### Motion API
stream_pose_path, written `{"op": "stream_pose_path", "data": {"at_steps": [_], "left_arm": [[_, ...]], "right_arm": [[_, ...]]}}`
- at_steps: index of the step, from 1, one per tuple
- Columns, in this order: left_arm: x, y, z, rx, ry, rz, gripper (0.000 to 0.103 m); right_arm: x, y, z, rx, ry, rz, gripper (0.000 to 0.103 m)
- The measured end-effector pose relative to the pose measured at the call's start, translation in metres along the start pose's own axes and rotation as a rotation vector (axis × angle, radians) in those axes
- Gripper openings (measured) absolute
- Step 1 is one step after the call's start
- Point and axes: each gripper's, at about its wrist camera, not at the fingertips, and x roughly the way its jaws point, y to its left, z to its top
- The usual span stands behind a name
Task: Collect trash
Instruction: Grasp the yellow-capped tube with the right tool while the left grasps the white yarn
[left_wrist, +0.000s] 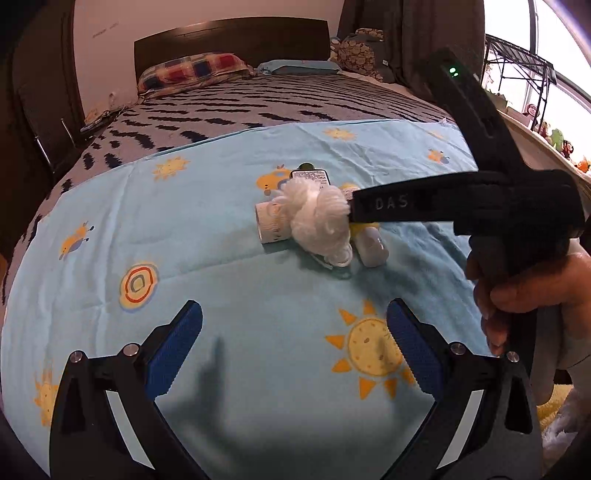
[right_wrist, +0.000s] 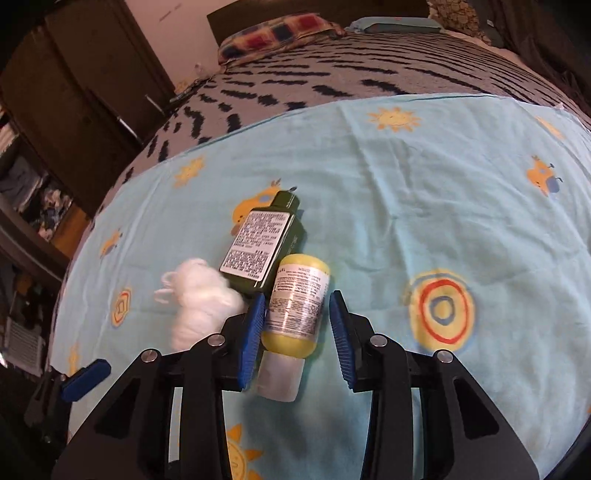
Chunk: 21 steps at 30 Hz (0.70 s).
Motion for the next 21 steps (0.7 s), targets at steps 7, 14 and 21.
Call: {"op": "stream_pose_path", "data": {"at_steps": [7, 14, 21], "left_arm": [[0.005, -0.001, 0.009, 0.001, -0.008, -0.004, 0.094], [0.024, -0.002, 0.023, -0.021, 0.006, -0.015, 0.092], [0.052, 0.001, 0.028, -0.057, 0.056, -0.012, 0.071]], "right_arm": [[-0.018, -0.007, 0.003, -0.024, -0.054, -0.025, 0.035], [-0.041, -0.036, 0.002, -0.03, -0.086, -0.079, 0.034], [-0.062, -0.054, -0.014, -0.045, -0.109, -0.086, 0.033]]}}
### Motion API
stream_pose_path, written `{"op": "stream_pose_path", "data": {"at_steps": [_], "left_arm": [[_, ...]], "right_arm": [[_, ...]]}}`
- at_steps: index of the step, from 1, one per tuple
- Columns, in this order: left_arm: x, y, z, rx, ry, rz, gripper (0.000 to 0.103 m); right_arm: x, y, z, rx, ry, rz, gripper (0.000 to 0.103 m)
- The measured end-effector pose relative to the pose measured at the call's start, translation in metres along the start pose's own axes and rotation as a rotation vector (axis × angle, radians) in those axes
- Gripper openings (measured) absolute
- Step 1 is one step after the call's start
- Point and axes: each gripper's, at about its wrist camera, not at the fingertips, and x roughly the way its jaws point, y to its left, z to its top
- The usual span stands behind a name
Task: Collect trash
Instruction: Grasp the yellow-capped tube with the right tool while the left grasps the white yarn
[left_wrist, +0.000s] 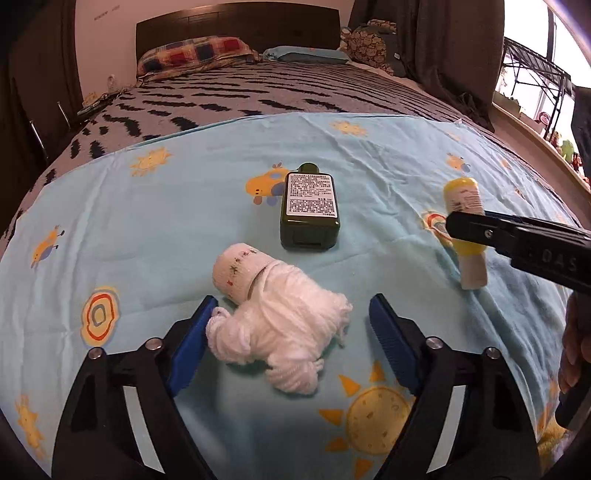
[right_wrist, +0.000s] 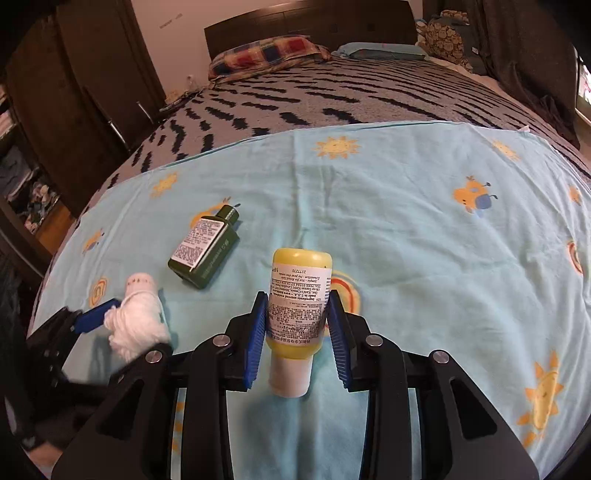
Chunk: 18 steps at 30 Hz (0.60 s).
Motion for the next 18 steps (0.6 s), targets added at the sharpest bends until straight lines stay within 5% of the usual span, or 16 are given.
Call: {"op": "stream_pose_path", "data": {"at_steps": [4, 18], "left_arm": [[0.004, 0.002, 0.002, -0.03, 0.006, -0.002, 0.053], [-0.07, -0.012, -0.041, 0.058, -0.038, -0.02, 0.051]], "right_arm": [[-0.01, -0.004, -0.009, -0.005, -0.011, -0.009, 0.033], [-0.074, 0.013, -0.066, -0.07, -0.073, 0.035, 0.032]]}}
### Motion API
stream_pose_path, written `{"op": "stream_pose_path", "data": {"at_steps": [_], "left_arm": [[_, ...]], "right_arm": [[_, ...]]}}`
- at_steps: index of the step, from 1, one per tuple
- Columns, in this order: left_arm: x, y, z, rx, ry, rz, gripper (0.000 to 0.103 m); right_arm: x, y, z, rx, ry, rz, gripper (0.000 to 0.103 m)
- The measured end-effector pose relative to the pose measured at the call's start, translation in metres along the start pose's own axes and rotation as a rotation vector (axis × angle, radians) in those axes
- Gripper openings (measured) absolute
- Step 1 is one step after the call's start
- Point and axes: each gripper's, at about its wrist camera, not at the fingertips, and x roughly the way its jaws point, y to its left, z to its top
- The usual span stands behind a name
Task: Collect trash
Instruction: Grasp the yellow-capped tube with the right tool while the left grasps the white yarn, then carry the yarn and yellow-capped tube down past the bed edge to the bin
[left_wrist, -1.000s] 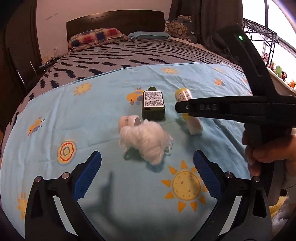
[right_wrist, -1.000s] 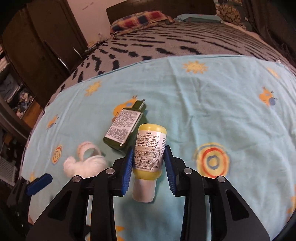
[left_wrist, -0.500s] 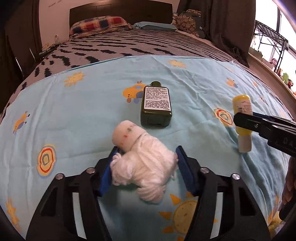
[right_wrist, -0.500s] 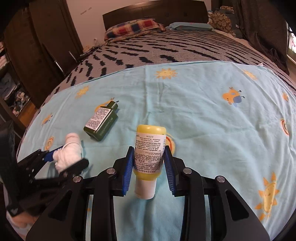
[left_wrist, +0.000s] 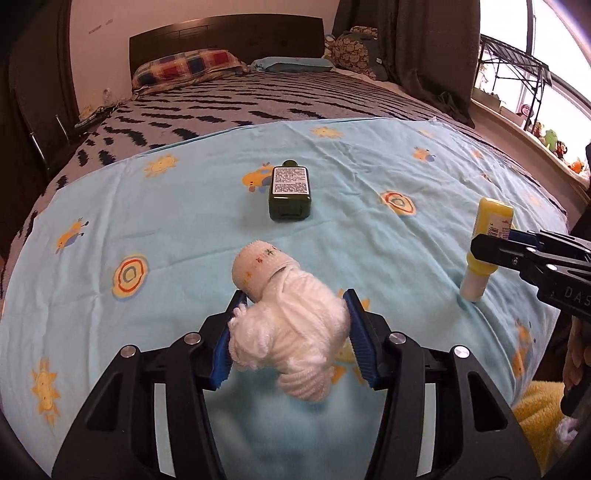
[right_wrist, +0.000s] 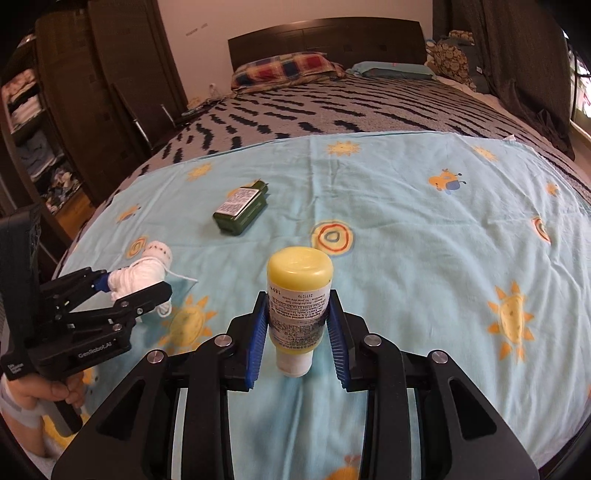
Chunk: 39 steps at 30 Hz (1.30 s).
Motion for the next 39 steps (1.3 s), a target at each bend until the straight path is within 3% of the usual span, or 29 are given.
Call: {"op": "stream_pose_path", "data": {"at_steps": [13, 19, 29, 39], "left_arm": [[-0.087, -0.033, -0.085, 0.087, -0.056, -0.053, 0.051], [-0.106, -0.046, -0.124, 0.091, -0.046, -0.101, 0.051], [-0.093, -0.053, -0.184, 0.005, 0.055, -0.138, 0.051], [-0.067, -0.062, -0.225, -0.006, 0.166, -0.162, 0.049]], "right_arm": [[-0.072, 0.044, -0.067, -0.093, -0.044, 0.079, 0.032], [-0.087, 0.054, -0.107, -0.081, -0.03, 0.109, 0.032], [-0.077, 0.064, -0.17, -0.038, 0.048, 0.113, 0.032], [-0.045, 0.055, -0.222, 0.042, 0.184, 0.125, 0.032]]}}
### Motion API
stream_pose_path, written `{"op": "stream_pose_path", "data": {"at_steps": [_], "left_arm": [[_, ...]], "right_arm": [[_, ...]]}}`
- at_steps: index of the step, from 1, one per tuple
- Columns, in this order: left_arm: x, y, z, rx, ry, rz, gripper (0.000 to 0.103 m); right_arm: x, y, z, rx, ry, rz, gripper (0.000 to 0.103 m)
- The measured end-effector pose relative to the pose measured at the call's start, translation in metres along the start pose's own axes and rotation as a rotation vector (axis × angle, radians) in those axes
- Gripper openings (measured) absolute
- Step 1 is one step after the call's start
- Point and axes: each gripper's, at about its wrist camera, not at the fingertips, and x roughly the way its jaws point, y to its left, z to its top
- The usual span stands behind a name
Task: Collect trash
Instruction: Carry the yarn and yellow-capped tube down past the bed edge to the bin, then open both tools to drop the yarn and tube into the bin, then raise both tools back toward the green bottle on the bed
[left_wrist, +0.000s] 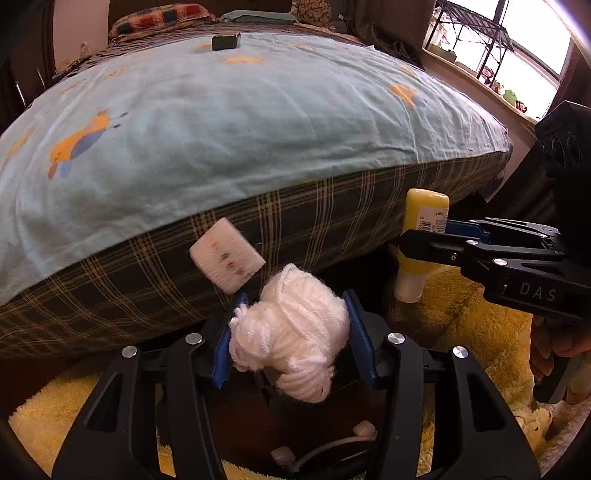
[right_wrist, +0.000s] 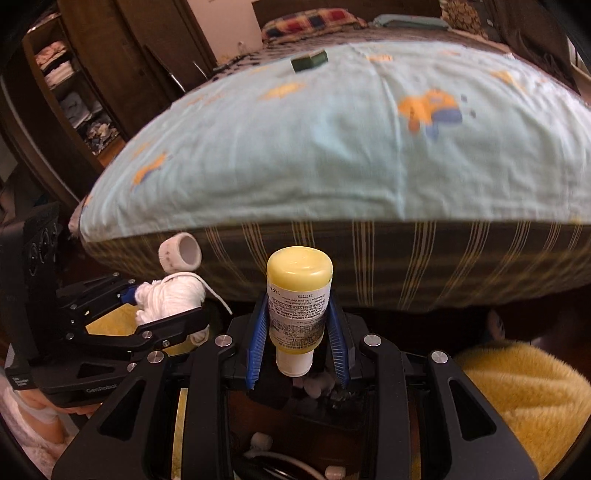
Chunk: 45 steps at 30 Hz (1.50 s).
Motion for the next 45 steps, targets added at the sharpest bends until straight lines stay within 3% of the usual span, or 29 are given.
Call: {"op": "stream_pose_path", "data": {"at_steps": [16, 24, 30, 33, 40, 43, 45], "left_arm": [[0.077, 0.005, -0.021, -0.027, 0.172, -0.043, 0.048], [0.089, 0.001, -0.024, -0.031, 0.225, -0.052, 0.053], [0.082, 0.013, -0.024, -0.031, 0.218, -0.029, 0.06], [0.074, 0.019, -0.021, -0.032, 0.202, -0.015, 0.068], [0.039, 0.018, -0.006, -0.008, 0.108, 0.04, 0.092], [0.023, 0.017, 0.002, 0.012, 0.062, 0.076, 0.095], [0.014, 0.014, 0.006, 0.015, 0.042, 0.083, 0.095]], "right_arm": [[0.067, -0.025, -0.028, 0.081, 0.157, -0.029, 0.032], [0.072, -0.029, -0.028, 0.114, 0.165, -0.036, 0.035], [0.063, -0.033, -0.018, 0.127, 0.139, -0.059, 0.048], [0.056, -0.031, -0.011, 0.132, 0.125, -0.072, 0.054], [0.027, -0.026, 0.006, 0.134, 0.055, -0.091, 0.084], [0.016, -0.025, 0.014, 0.138, 0.029, -0.099, 0.092], [0.009, -0.024, 0.019, 0.141, 0.015, -0.101, 0.093]]}}
